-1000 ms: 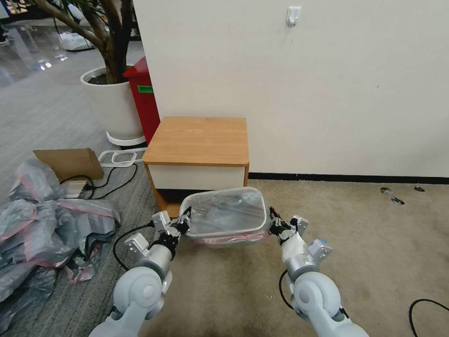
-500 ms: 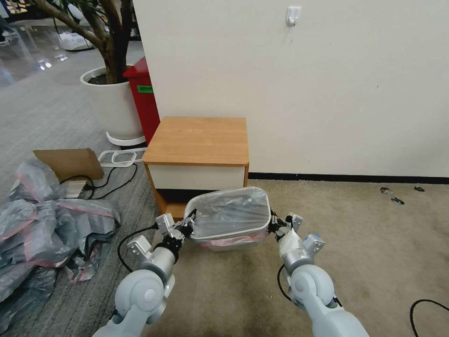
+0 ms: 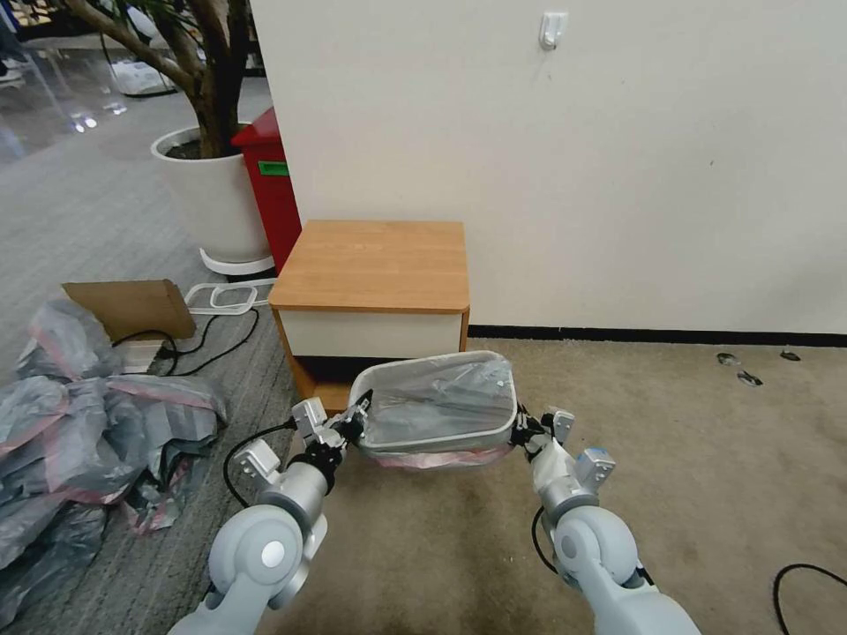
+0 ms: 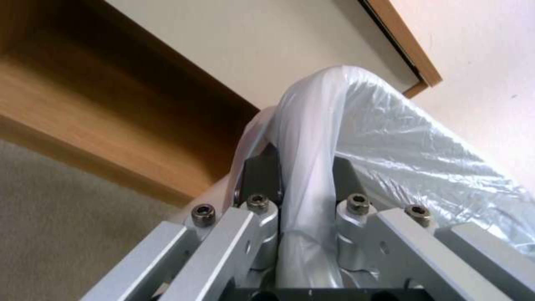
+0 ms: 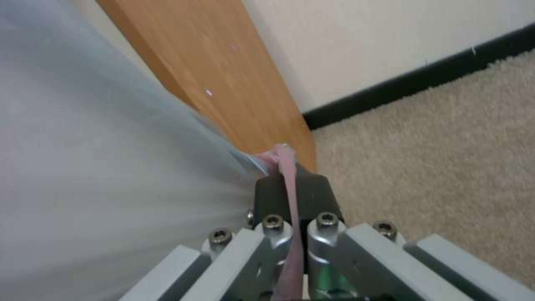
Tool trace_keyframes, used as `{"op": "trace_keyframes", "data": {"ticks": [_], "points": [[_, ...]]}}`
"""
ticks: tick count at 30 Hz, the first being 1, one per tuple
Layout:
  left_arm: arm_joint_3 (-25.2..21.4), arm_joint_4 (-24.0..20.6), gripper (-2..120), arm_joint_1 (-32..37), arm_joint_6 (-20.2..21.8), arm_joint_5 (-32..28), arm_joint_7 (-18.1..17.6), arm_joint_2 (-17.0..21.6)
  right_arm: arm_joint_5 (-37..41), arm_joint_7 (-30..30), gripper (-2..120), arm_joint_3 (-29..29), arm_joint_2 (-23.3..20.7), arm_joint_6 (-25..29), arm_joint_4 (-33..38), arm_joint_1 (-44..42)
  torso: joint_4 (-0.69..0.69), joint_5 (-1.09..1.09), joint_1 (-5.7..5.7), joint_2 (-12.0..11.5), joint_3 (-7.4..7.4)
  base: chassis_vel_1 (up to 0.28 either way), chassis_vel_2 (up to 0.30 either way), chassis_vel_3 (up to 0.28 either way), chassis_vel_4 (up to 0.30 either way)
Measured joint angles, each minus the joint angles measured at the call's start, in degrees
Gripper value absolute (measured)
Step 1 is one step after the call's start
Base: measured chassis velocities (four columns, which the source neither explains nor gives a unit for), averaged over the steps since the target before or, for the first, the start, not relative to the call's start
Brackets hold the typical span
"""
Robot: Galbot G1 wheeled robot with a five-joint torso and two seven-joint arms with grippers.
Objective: Pick up the garbage bag from the table and place it over the trash can.
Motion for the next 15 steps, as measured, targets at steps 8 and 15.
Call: {"op": "trace_keyframes", "data": {"ticks": [8, 15], "points": [[-0.74, -1.01, 9, 0.52, 0.50, -1.65, -0.71, 0.18, -1.67, -0.41, 0, 0.25, -0.03, 0.66, -0.44, -0.54, 0.00, 0.00, 0.00, 0.00, 0.00, 0.000, 0.000, 0.000, 0.000], [-0.79, -0.39, 7, 0.39, 0.41, 0.21, -1.28, 0.28, 4.55, -0.98, 17, 1.88, -2.77, -0.66, 8.55, -5.56, -0.01, 0.00, 0.00, 0.00, 0.00, 0.000, 0.000, 0.000, 0.000]]}}
